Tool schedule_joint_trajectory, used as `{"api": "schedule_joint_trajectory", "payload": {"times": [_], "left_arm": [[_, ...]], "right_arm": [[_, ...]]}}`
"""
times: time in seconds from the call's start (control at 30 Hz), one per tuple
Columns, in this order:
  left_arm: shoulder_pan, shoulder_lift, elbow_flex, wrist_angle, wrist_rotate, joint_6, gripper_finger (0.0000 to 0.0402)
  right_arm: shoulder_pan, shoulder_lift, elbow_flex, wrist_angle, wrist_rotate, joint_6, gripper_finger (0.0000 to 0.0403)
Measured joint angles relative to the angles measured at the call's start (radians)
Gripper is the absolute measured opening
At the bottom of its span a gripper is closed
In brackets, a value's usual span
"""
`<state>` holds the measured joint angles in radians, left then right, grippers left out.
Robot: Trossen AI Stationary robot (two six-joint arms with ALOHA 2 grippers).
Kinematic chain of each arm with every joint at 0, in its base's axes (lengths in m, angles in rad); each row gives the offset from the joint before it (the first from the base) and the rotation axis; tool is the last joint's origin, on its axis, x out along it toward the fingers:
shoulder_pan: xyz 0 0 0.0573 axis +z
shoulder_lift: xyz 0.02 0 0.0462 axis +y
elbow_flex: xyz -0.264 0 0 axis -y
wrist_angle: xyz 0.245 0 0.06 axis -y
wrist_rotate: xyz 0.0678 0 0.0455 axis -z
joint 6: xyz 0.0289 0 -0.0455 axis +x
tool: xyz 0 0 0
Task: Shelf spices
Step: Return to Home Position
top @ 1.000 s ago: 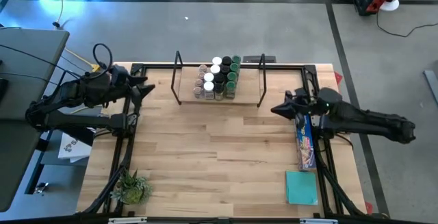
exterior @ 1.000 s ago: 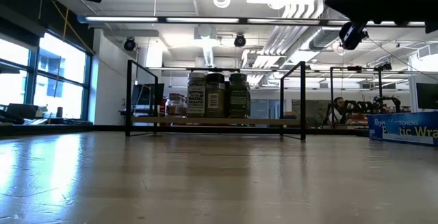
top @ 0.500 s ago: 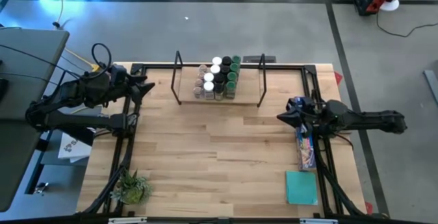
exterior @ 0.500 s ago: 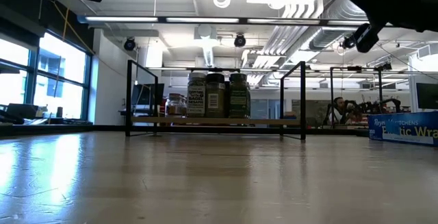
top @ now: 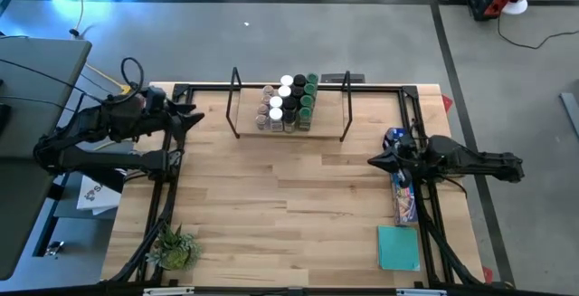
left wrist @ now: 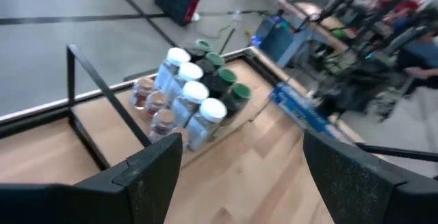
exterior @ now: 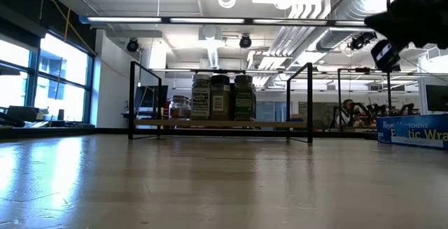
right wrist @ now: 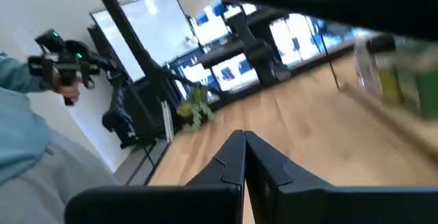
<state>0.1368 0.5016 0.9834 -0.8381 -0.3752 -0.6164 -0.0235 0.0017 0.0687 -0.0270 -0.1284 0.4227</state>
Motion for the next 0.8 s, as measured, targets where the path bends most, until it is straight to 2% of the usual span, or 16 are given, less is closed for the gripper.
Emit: {"api": "schedule_joint_trajectory", "payload": {"times": [0.1, 0.23, 0.4, 0.6, 0.7, 0.8], "left_arm": [[0.0, -0.079, -0.001, -0.004, -0.006, 0.005, 0.0298], [0.0, -0.214, 0.0, -0.092, -0.077, 0.018, 0.0298], [0.0, -0.354, -0.057, -0.067, -0.071, 0.107, 0.0293], [0.0, -0.498, -0.3, 0.103, 0.068, 0.248, 0.0266], [0.0, -0.487, -0.42, 0.164, 0.128, 0.326, 0.025], [0.0, -0.473, -0.551, 0.364, 0.219, 0.413, 0.0239]], "right_arm": [[0.0, 0.001, -0.019, -0.05, 0.028, 0.077, 0.0], [0.0, 0.027, -0.018, -0.066, 0.073, 0.249, 0.0], [0.0, 0.037, -0.018, -0.066, 0.07, 0.275, 0.0], [0.0, 0.037, -0.018, -0.067, 0.068, 0.245, 0.0], [0.0, 0.037, -0.018, -0.067, 0.067, 0.251, 0.0], [0.0, 0.038, -0.018, -0.065, 0.068, 0.25, 0.0]]}}
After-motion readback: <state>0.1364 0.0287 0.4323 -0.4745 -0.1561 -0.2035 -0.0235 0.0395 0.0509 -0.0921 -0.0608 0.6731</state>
